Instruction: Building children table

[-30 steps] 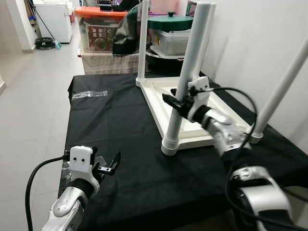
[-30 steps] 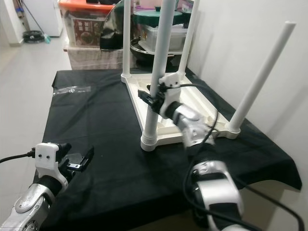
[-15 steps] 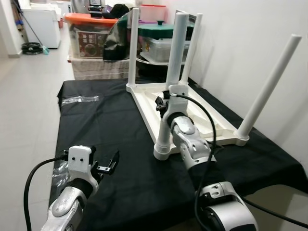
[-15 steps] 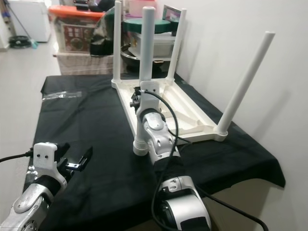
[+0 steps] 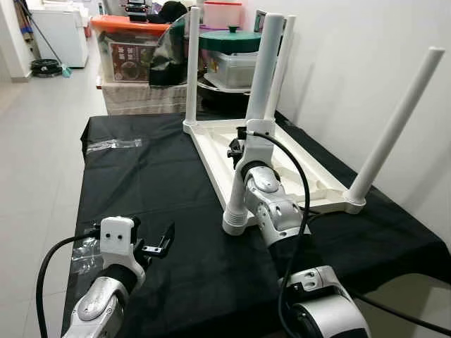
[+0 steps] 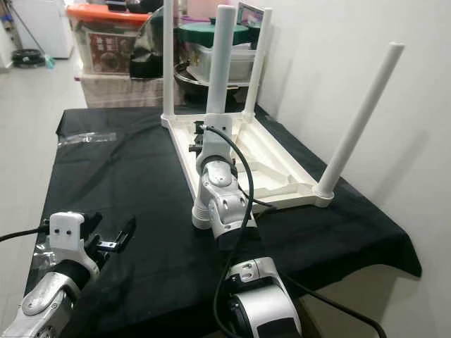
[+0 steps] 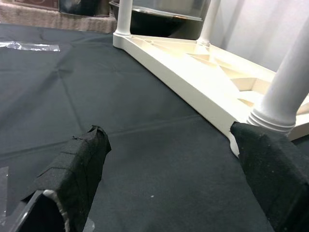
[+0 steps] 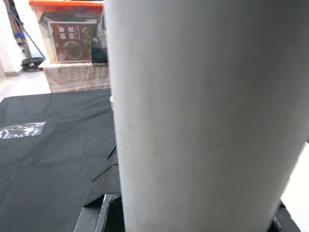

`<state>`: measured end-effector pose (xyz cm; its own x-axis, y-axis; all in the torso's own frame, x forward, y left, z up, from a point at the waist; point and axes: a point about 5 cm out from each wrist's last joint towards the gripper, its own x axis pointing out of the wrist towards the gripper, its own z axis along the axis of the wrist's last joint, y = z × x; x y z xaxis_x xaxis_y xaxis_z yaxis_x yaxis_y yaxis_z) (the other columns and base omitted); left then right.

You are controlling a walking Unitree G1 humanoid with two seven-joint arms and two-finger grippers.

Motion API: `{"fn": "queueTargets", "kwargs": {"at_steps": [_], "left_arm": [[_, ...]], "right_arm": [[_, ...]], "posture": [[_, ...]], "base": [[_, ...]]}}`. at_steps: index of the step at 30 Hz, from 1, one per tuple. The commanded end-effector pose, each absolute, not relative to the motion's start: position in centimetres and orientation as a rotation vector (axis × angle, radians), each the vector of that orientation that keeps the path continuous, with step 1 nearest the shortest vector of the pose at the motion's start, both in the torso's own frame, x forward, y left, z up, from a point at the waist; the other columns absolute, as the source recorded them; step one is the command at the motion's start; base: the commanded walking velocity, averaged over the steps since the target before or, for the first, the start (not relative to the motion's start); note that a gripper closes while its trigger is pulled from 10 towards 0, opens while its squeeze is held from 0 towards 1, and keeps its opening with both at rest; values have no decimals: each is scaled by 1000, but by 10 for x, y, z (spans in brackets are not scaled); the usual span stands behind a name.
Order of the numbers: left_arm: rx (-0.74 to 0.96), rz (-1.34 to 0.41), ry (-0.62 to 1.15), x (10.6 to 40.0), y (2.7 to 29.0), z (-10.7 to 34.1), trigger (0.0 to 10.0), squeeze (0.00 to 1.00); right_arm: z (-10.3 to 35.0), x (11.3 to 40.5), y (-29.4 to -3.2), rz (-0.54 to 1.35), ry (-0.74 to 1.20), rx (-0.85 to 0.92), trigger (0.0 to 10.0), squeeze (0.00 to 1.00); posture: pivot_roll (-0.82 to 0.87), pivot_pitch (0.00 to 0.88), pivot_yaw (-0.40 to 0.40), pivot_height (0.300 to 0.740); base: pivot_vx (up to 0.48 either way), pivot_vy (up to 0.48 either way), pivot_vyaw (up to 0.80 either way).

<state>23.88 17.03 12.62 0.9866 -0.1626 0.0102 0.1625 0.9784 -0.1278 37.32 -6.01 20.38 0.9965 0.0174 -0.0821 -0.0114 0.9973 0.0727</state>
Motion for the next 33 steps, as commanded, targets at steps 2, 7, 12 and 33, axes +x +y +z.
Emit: {"fn": "queueTargets", "kwargs": {"at_steps": [2,7,12,33], "left_arm": [[-122,-168,-6,240,169,127,10000,0],[-118,-167,-7,240,171,127,10000,0],[-116,-167,-9,241,171,128,10000,0],[-106,-176,-14,244,173,130,10000,0]], "right_arm": [[155,361,-62,-30,275,73,0,0],[160,355,-63,-26,228,81,0,0],[165,351,-65,-37,188,107,0,0],[173,341,-65,-3,126,120,0,0]], "posture": [[61,0,-109,740],[64,0,-107,740],[64,0,-102,740],[64,0,-91,740]], "base": [[0,0,0],[0,0,0],[0,0,0],[0,0,0]]}}
